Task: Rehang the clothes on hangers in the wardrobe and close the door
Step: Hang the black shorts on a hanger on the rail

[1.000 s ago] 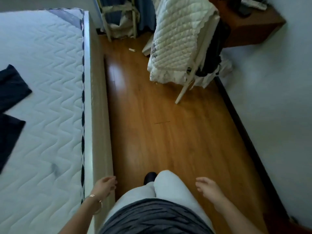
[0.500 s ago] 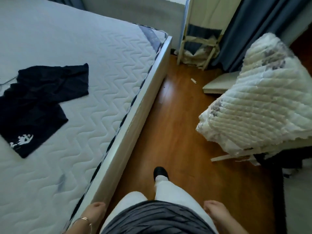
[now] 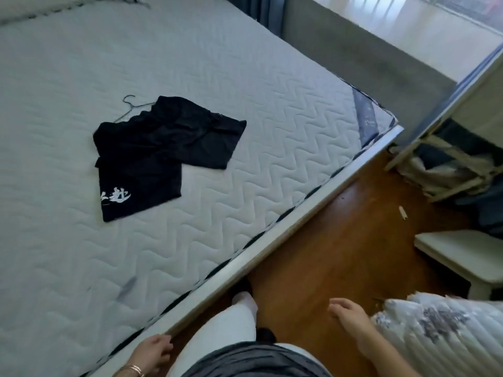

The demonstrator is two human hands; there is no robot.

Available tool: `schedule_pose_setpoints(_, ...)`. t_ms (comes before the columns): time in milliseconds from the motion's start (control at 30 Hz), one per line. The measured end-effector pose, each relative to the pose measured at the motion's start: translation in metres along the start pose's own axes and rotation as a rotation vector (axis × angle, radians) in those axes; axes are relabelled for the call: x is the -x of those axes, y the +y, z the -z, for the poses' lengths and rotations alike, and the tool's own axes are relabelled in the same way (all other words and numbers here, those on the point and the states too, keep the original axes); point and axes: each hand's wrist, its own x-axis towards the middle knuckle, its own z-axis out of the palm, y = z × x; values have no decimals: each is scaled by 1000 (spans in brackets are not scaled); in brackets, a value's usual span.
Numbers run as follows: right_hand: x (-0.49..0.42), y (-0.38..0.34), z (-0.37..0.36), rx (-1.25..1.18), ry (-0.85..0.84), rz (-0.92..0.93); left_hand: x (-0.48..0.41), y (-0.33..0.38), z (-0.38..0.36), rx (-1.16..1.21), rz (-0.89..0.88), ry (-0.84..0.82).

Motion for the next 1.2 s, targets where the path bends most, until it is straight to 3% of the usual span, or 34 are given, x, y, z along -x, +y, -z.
schedule_pose_setpoints(133,-16,-30,-14,203,-104,-104,-12,39,8,91,-7,96)
schedule_pose_setpoints(500,-86,-188,-63,492,-253,128,-27,172,22,244,-204,108)
schedule_pose_setpoints(733,-121,-295,-117,571,-376,126,-67,231,40,261,-208,223)
schedule_pose_setpoints(1000,-200,-434,-219,857,-344,434,-186,343,61,36,-262,346)
schedule_pose_setpoints(1200,-256,-546,-329,786,-375,687,-308,424,93,-322,-399,538)
